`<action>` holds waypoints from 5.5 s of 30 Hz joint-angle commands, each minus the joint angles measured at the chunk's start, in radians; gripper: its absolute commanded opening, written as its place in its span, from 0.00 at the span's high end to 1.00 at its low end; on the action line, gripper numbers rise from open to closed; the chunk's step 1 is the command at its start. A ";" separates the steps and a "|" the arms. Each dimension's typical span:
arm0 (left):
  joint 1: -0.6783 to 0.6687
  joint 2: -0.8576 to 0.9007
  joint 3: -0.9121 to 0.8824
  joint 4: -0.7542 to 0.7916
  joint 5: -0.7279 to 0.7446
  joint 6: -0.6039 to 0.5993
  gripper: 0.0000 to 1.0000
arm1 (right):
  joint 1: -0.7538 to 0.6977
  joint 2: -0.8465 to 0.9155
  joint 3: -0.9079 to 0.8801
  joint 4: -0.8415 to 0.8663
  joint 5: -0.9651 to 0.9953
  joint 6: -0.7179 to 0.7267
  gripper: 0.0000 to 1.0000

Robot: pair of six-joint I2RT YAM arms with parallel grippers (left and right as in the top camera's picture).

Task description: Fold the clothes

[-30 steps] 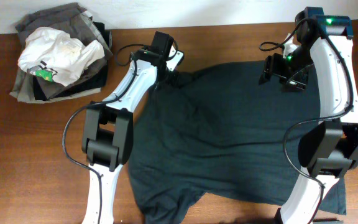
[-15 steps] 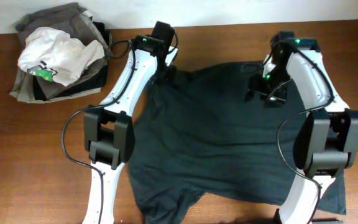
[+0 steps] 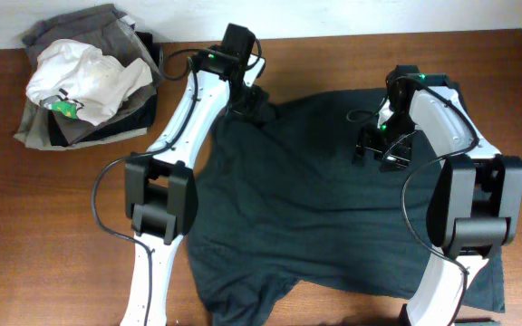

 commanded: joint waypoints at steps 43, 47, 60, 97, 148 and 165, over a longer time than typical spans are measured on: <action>0.087 0.175 0.336 -0.253 -0.119 -0.058 0.11 | -0.045 -0.015 -0.064 0.097 0.050 0.051 0.78; 0.174 0.217 0.336 -0.322 -0.024 -0.066 0.22 | -0.044 -0.015 -0.064 0.092 0.050 0.049 0.78; 0.224 0.222 0.333 -0.364 0.307 -0.065 0.58 | -0.044 -0.015 -0.064 0.096 0.050 0.049 0.78; 0.113 0.269 0.603 -0.627 0.271 0.033 0.99 | -0.183 0.018 0.150 0.640 0.325 -0.286 0.08; 0.105 0.269 0.603 -0.576 0.243 0.034 0.99 | -0.247 0.439 0.496 0.570 0.402 -0.229 0.89; 0.105 0.269 0.603 -0.574 0.240 0.034 0.99 | -0.247 0.478 0.499 0.594 0.341 -0.229 0.46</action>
